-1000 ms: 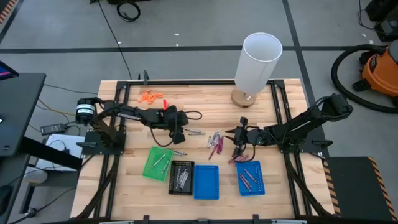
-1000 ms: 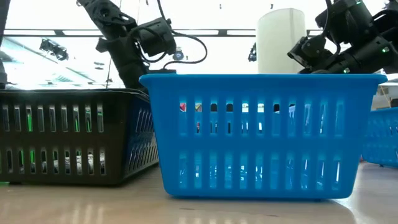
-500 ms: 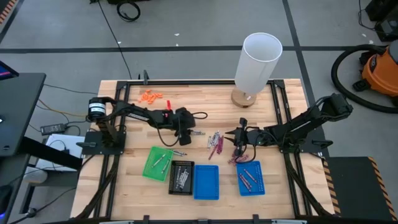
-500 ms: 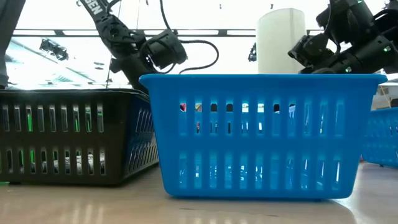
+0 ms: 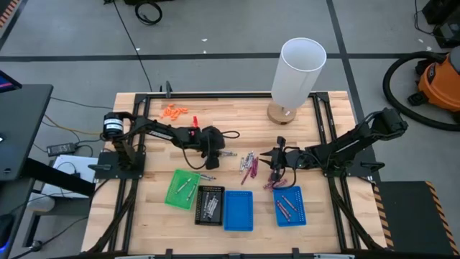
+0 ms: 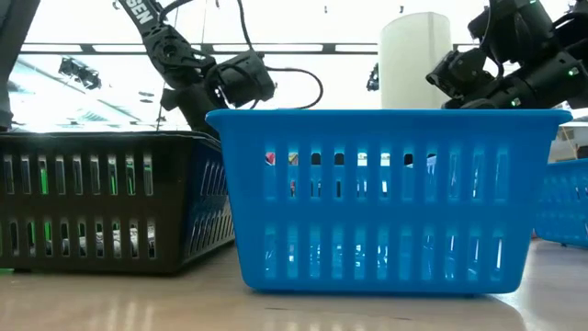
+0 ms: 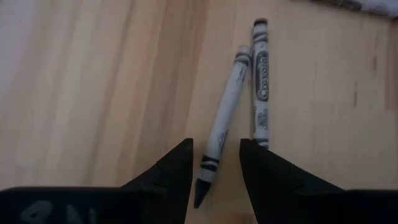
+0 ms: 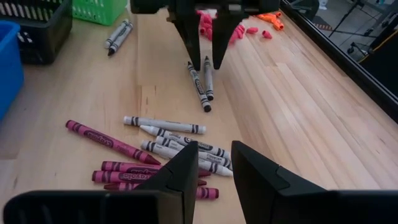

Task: Sort crayons
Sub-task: Put the black crayon into the black bin

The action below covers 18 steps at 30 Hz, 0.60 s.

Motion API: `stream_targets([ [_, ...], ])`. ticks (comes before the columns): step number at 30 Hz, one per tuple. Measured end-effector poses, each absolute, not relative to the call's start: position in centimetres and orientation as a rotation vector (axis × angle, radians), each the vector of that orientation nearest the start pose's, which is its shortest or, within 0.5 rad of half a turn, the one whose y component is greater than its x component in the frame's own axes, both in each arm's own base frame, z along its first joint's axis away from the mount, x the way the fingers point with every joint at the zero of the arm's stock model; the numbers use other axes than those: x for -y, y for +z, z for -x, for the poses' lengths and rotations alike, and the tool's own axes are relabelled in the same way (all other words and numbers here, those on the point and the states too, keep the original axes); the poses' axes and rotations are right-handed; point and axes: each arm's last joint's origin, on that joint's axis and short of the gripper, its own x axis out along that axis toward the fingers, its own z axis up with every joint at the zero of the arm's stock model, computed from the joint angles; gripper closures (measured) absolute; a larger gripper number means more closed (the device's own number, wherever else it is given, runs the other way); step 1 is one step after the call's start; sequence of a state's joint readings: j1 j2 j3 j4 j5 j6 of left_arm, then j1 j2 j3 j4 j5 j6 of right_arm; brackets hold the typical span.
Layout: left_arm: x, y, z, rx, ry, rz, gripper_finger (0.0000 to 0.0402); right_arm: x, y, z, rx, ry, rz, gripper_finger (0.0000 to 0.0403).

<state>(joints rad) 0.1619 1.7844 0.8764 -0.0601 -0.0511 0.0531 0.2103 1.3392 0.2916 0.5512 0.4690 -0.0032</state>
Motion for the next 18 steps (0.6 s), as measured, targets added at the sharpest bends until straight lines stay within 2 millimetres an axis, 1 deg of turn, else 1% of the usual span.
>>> stream_targets([
  [6, -5.6, 11.4, -32.4, -1.029, 0.167, 0.033, 0.0260, -3.2, 13.4, -21.4, -0.464, -0.252, 0.167, 0.0298],
  [13, -5.6, 11.3, -32.3, -1.037, 0.178, 0.049, 0.0262, -3.3, 13.5, -21.5, -0.458, -0.253, 0.165, 0.0298],
  [15, -5.5, 11.3, -32.3, -1.040, 0.177, 0.049, 0.0275, -3.3, 13.5, -21.5, -0.458, -0.253, 0.165, 0.0298],
  [18, -5.5, 11.2, -32.3, -1.041, 0.177, 0.051, 0.0311, -3.3, 13.5, -21.5, -0.458, -0.253, 0.165, 0.0298],
])
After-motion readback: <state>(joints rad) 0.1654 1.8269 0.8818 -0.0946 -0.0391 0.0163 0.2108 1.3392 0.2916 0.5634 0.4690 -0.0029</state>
